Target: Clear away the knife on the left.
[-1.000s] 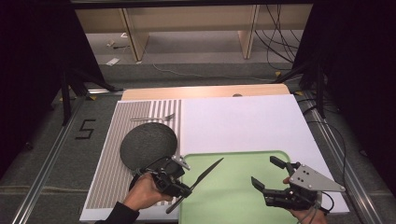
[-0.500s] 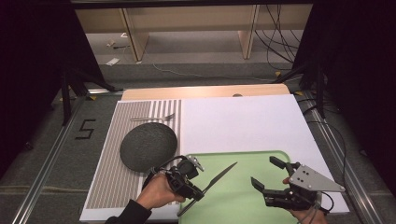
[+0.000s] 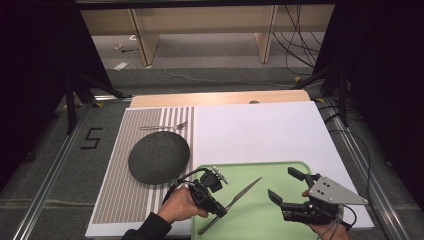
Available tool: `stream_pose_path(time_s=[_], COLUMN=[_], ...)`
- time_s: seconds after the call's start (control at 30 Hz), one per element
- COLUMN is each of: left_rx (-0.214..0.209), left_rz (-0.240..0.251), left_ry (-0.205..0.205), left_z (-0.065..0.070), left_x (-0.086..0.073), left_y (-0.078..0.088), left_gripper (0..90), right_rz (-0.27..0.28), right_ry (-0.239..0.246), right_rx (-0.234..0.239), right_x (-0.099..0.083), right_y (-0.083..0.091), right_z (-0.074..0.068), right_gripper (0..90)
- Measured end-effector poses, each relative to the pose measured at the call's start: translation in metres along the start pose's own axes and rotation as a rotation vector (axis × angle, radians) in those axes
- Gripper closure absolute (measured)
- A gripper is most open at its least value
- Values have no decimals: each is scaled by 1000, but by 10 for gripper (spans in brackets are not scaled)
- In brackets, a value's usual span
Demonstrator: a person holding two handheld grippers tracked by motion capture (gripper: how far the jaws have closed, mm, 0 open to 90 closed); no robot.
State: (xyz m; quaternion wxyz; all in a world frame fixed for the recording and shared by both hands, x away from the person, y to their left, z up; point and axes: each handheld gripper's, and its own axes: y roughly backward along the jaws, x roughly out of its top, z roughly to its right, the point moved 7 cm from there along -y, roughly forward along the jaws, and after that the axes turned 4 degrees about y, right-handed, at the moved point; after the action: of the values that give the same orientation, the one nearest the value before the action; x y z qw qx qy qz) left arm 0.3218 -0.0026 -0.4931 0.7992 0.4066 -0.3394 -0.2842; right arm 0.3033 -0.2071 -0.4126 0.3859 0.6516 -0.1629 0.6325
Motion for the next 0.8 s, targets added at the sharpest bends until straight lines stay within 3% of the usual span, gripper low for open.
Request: stream_pose_path(time_s=[0.17, 0.27, 0.37, 0.8], left_rx=[-13, 33, 46, 69], left_rz=[-50, -97, -133, -129], left_ry=[45, 49, 48, 24], left_z=[-6, -8, -9, -8], left_x=[4, 6, 5, 3], left_y=[-13, -22, -32, -34], left_gripper=[802, 802, 799, 780], right_rz=[1, 1, -1, 2], right_ry=[-5, -5, -6, -1], right_rx=[-1, 2, 2, 2], right_x=[0, 0, 0, 0], right_y=[0, 0, 0, 1], right_z=[1, 0, 1, 0], right_gripper=[158, 159, 159, 159])
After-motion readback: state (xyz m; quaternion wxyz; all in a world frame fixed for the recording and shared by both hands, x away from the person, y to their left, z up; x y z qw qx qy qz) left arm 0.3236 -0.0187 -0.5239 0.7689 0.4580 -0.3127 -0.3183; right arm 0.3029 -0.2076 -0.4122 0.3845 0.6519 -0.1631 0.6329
